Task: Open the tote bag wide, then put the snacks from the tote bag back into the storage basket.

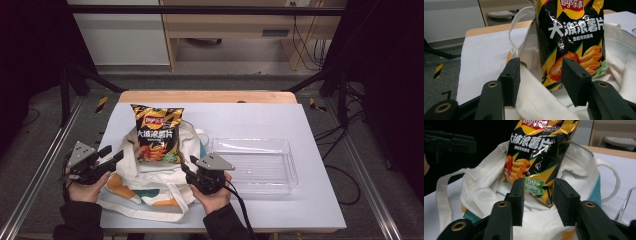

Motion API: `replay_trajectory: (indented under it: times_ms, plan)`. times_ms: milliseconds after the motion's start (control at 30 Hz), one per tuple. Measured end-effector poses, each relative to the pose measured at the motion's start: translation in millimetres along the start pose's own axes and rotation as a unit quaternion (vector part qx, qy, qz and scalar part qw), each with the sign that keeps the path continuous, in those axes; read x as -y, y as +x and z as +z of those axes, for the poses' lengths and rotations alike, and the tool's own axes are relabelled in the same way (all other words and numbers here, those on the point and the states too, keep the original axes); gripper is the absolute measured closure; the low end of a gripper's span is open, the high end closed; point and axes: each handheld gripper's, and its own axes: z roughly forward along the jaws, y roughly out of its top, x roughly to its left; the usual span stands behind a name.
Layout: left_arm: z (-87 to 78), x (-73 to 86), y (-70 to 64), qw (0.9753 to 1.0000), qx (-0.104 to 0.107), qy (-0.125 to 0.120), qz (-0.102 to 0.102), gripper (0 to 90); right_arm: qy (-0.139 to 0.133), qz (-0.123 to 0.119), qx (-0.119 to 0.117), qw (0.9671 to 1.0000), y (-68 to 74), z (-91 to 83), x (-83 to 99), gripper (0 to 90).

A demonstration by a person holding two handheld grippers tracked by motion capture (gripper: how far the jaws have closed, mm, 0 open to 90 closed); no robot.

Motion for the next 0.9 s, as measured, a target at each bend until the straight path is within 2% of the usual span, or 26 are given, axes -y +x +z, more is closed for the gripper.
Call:
replay_trajectory:
  times_ms: [133, 200, 267, 367, 567, 900]
  plan:
    - [0.1, -3.1, -2.5, 1.0000, 0.003, -0.001, 0.005, 44.8, -0.008, 0.001, 0.006, 1.0000, -2.9, -0.6, -10.0, 50.6]
    - [-1.1, -4.9, -5.3, 1.0000, 0.007, 0.004, -0.001, 43.6, -0.011, -0.001, 0.008, 0.9999, -3.7, -0.8, -12.0, 49.0]
    - [-2.9, -9.4, -6.9, 0.9999, 0.009, -0.006, 0.007, 40.9, -0.017, -0.001, 0.014, 0.9998, -7.5, -0.8, -18.8, 43.6]
    - [-4.3, -13.0, -7.4, 0.9998, 0.012, -0.012, 0.010, 37.6, -0.022, 0.004, 0.018, 0.9996, -10.7, -0.9, -25.1, 40.8]
    - [-9.2, -23.0, -7.5, 0.9996, 0.011, -0.025, 0.008, 32.5, -0.025, 0.008, 0.021, 0.9994, -17.3, 1.3, -37.0, 37.5]
    - [-8.2, -41.4, -4.2, 0.9992, 0.008, -0.038, 0.005, 30.6, -0.025, 0.017, 0.024, 0.9993, -26.7, 6.6, -53.2, 35.6]
